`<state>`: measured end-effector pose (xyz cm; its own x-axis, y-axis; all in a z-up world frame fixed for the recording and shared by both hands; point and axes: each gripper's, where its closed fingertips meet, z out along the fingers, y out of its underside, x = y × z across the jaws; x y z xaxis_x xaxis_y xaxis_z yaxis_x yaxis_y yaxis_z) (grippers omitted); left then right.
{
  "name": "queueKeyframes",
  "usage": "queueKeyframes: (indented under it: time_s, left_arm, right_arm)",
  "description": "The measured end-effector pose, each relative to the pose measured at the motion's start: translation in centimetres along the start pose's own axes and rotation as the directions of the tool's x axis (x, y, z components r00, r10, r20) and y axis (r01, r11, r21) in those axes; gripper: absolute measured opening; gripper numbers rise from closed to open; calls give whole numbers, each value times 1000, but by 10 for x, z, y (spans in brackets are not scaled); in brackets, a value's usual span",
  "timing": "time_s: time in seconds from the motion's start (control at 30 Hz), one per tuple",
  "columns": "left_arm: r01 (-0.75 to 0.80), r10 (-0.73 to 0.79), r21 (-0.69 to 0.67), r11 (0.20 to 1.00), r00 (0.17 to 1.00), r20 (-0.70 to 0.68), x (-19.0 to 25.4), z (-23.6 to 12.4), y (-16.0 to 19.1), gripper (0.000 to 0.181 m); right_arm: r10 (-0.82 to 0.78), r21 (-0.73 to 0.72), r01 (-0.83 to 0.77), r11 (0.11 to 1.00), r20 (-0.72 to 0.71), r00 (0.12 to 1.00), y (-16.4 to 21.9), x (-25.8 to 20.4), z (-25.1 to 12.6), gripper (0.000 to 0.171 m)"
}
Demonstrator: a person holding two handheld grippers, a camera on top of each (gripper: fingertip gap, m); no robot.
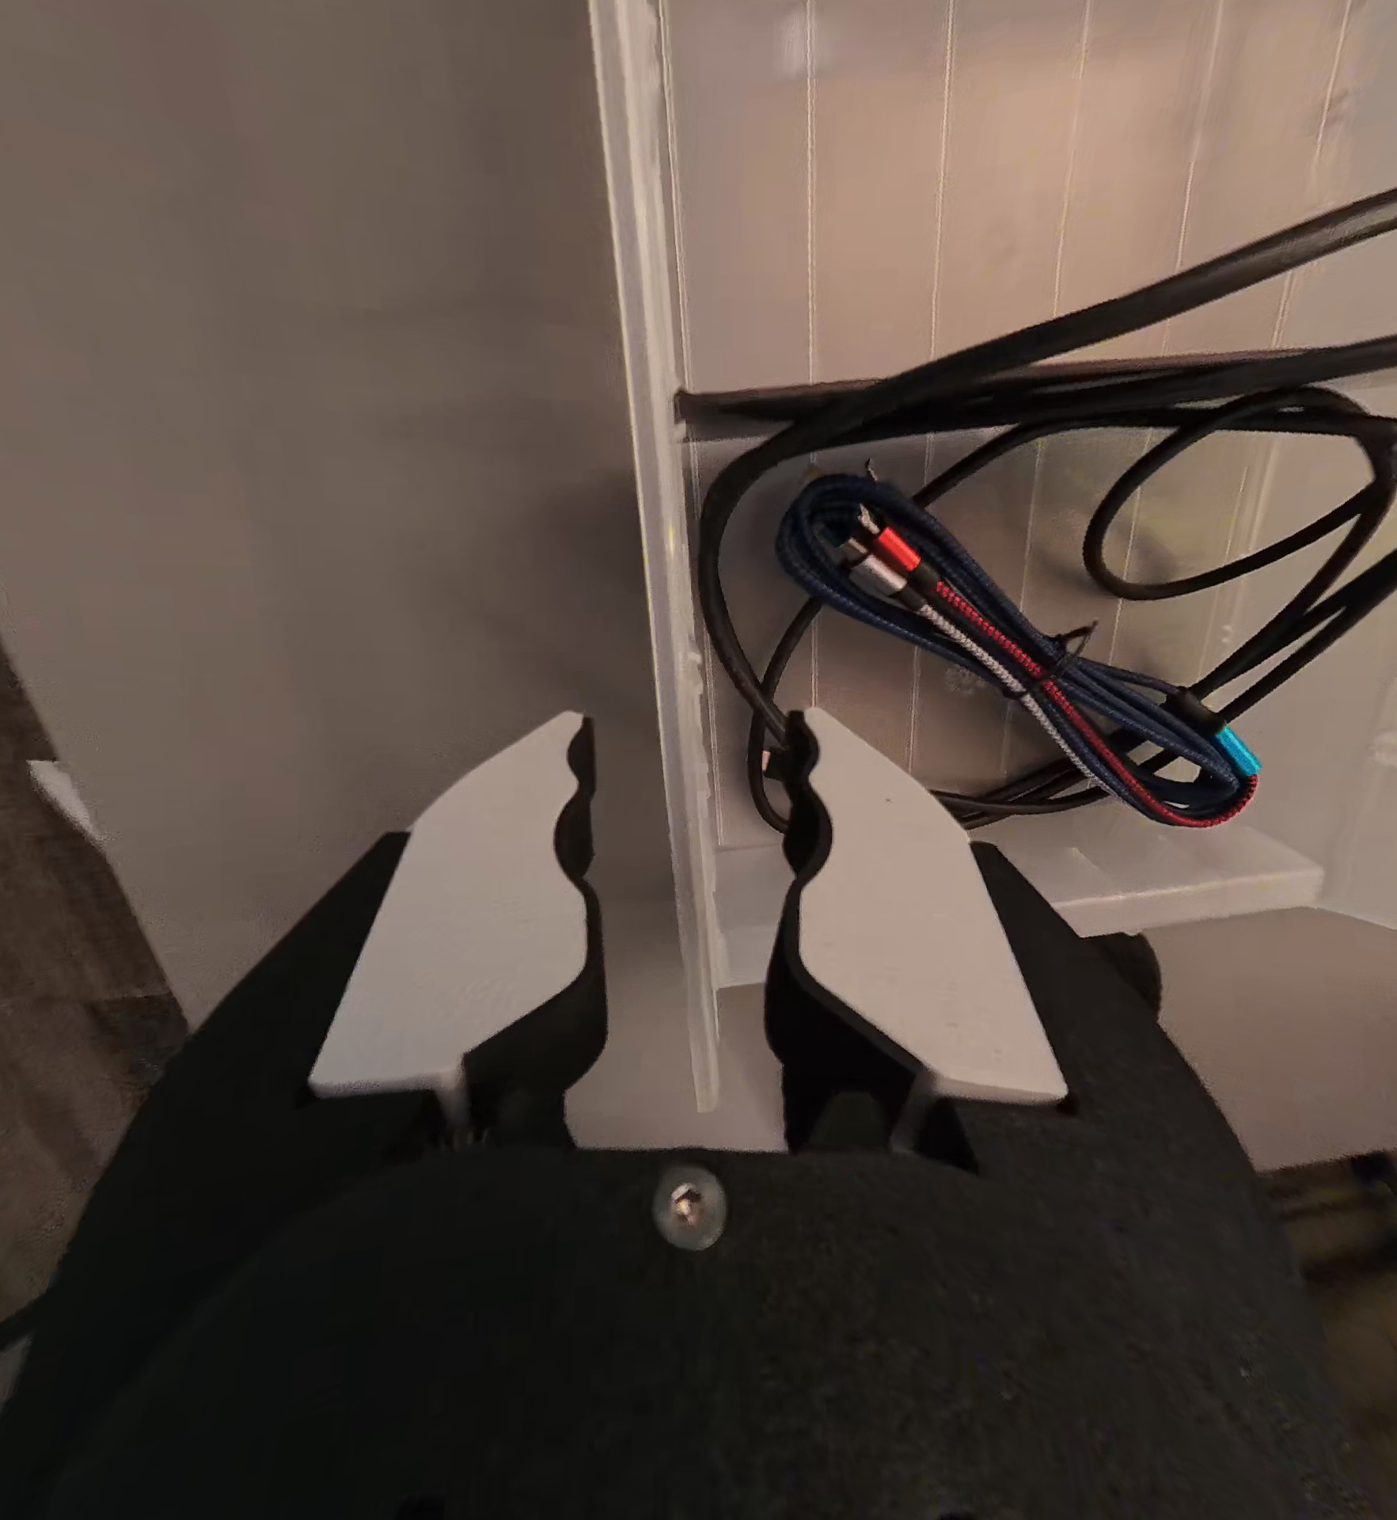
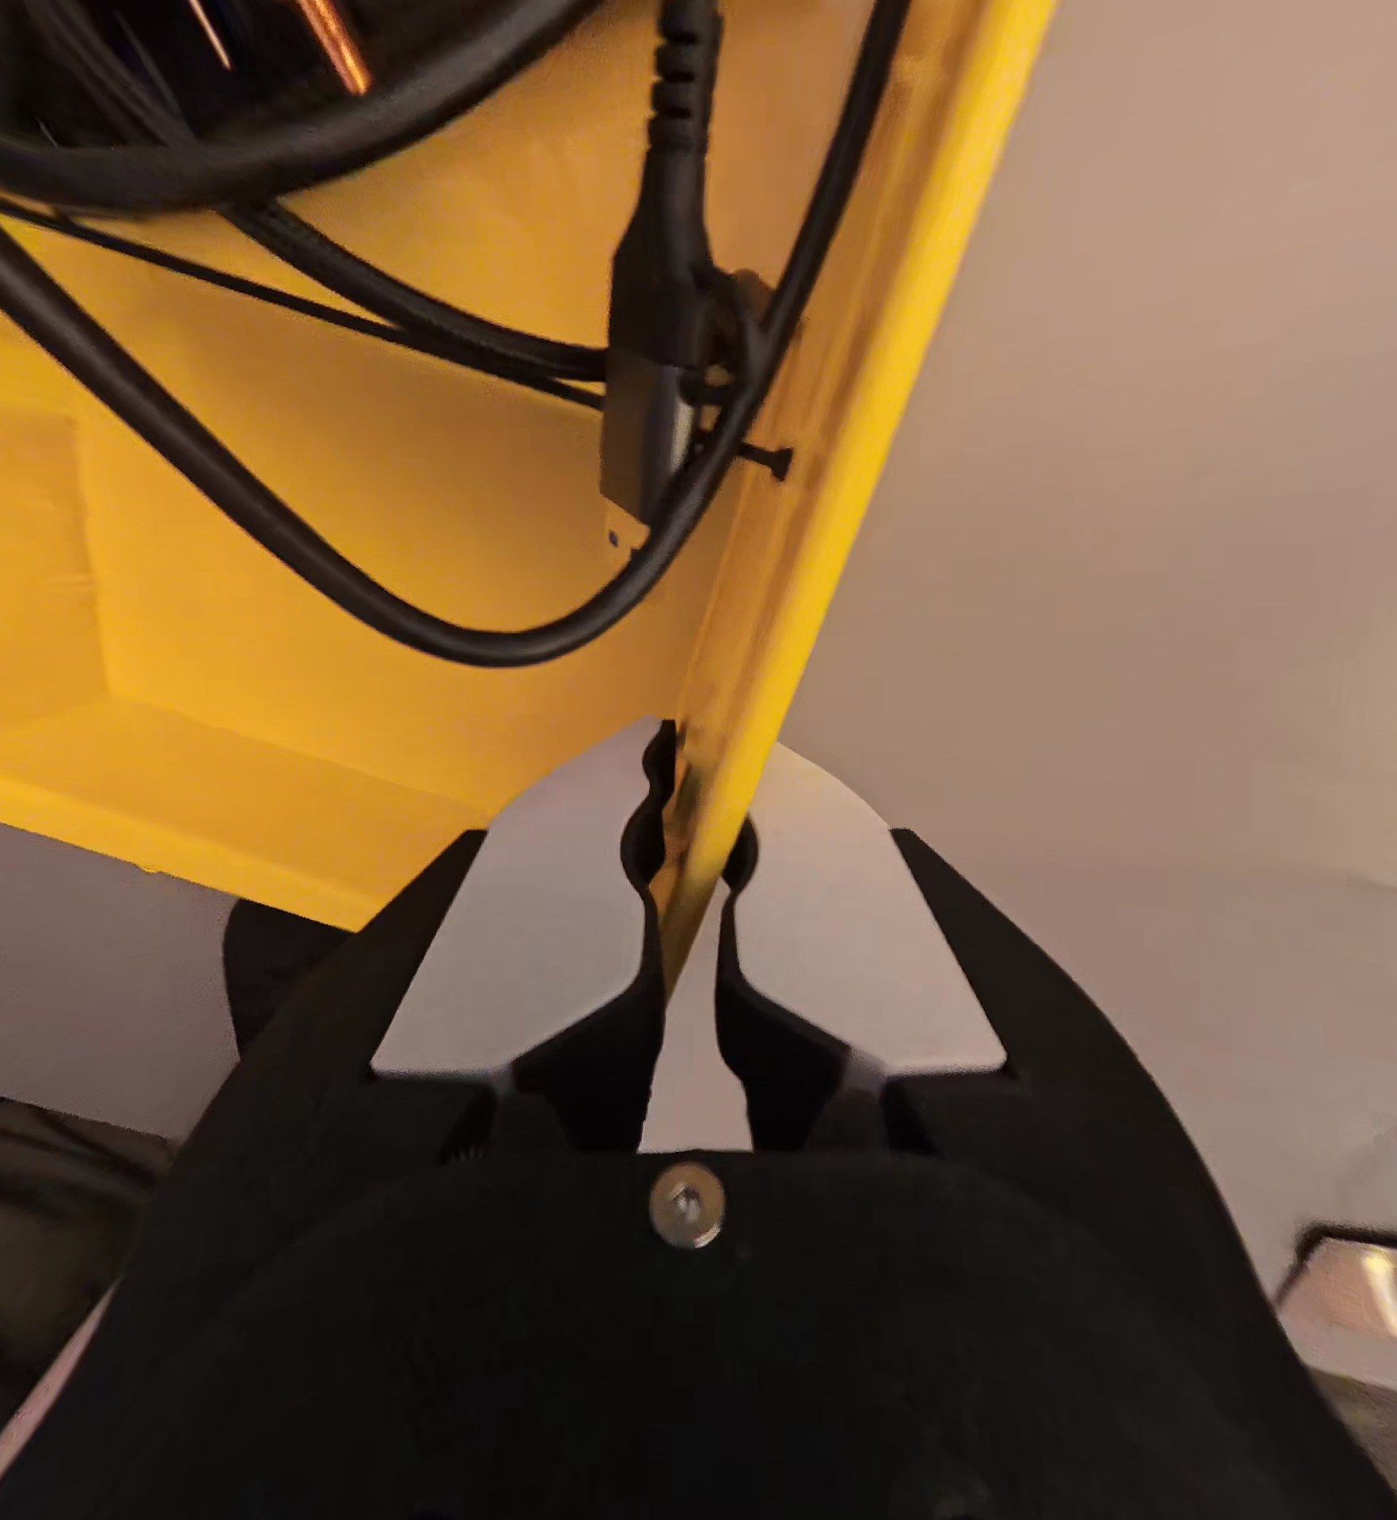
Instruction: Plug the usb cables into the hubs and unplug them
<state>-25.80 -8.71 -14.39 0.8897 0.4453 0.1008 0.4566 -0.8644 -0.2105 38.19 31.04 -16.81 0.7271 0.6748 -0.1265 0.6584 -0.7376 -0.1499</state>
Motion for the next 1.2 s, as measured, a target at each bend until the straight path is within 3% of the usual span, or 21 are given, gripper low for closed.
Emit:
queueKeyframes:
  time_s: [0.13, 0.2, 0.3, 0.4, 0.7, 0.77, 0.83, 0.9, 0.97, 1.03, 1.1, 1.13, 1.2]
  left_arm:
    - [-20, 14, -93, 995, 998, -64, 6, 16, 11, 17]
    - [-43, 43, -107, 993, 999, -2, 0, 18, 12, 6]
    - [-87, 94, -140, 986, 995, 45, 3, 18, 13, 6]
    - [-168, 171, -166, 972, 985, 8, 24, 20, 15, 7]
    - [-323, 343, -273, 906, 939, 28, 97, 27, 20, 17]
    - [-347, 371, -293, 891, 928, 26, 111, 27, 26, 20]
    - [-375, 393, -311, 873, 920, -6, 125, 26, 34, 24]
    - [-396, 402, -328, 858, 914, -52, 136, 24, 42, 28]
    - [-414, 412, -330, 848, 908, -79, 141, 18, 47, 28]
    - [-435, 436, -303, 848, 898, -68, 140, 9, 46, 27]
    - [-443, 443, -244, 863, 895, -56, 139, -5, 43, 22]
    - [-446, 445, -204, 871, 894, -54, 140, -12, 41, 21]
    - [-455, 456, -132, 881, 890, -26, 138, -28, 37, 21]
  right_arm:
    - [-3, -82, 5, 997, 25, 1000, 1, -34, 3, 7]
    - [-31, -115, 33, 993, 22, 999, 2, -50, 5, 7]
    - [-70, -173, 71, 982, 12, 997, 6, -74, 7, 8]
    - [-75, -202, 77, 976, 21, 997, 7, -97, 9, 8]
    - [-176, -163, 178, 971, 26, 984, 3, -145, 15, 13]
    - [-223, -112, 228, 967, 55, 973, 5, -155, 15, 22]
    - [-182, -25, 183, 983, 47, 982, 3, -155, 6, 20]
    - [-79, 101, 80, 992, -19, 997, 0, -147, -21, 20]
    - [12, 324, -2, 946, -31, 999, -9, -155, -66, 20]
    - [-50, 563, 10, 827, 57, 997, -26, -202, -114, 26]
    - [-282, 705, 107, 702, 137, 950, -36, -282, -141, 26]
    - [-378, 711, 166, 684, 151, 914, -37, -320, -138, 29]
    - [-435, 627, 269, 732, 126, 891, -43, -371, -107, 28]
